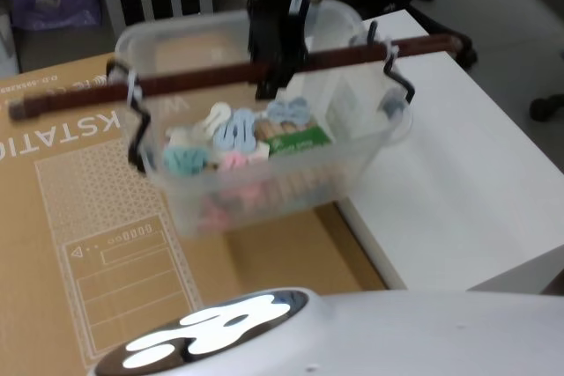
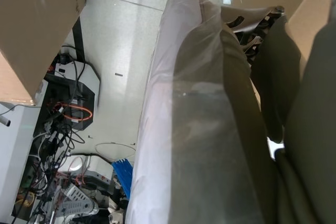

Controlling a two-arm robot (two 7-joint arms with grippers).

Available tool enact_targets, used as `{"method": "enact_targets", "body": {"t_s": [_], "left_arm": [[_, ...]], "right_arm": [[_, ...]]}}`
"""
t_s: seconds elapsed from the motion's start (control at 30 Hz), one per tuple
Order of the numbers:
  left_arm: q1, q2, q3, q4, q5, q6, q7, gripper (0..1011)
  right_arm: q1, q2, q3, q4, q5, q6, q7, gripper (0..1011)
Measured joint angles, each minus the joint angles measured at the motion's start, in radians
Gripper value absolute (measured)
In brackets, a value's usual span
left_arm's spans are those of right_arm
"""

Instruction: Use one hand to grasp the basket and place it at the designated location.

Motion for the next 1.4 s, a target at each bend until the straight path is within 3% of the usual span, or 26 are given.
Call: {"method": "enact_targets", "body": {"t_s": [0.2, 0.4, 0.83, 1.4], "left_arm": [[0.000, 0.000, 0.000, 0.000, 0.000, 0.000, 0.000, 0], [0.000, 0.000, 0.000, 0.000, 0.000, 0.000, 0.000, 0], [0.000, 0.000, 0.000, 0.000, 0.000, 0.000, 0.000, 0], [0.000, 0.000, 0.000, 0.000, 0.000, 0.000, 0.000, 0]], "right_arm": [[-0.014, 0.001, -0.022, -0.047, -0.003, -0.011, -0.012, 240], [-0.038, 0.007, -0.026, -0.081, -0.024, -0.001, -0.066, 240], [-0.106, 0.015, -0.038, -0.152, -0.155, 0.054, -0.210, 241], [-0.122, -0.045, -0.101, -0.151, -0.242, 0.090, -0.253, 241]]}}
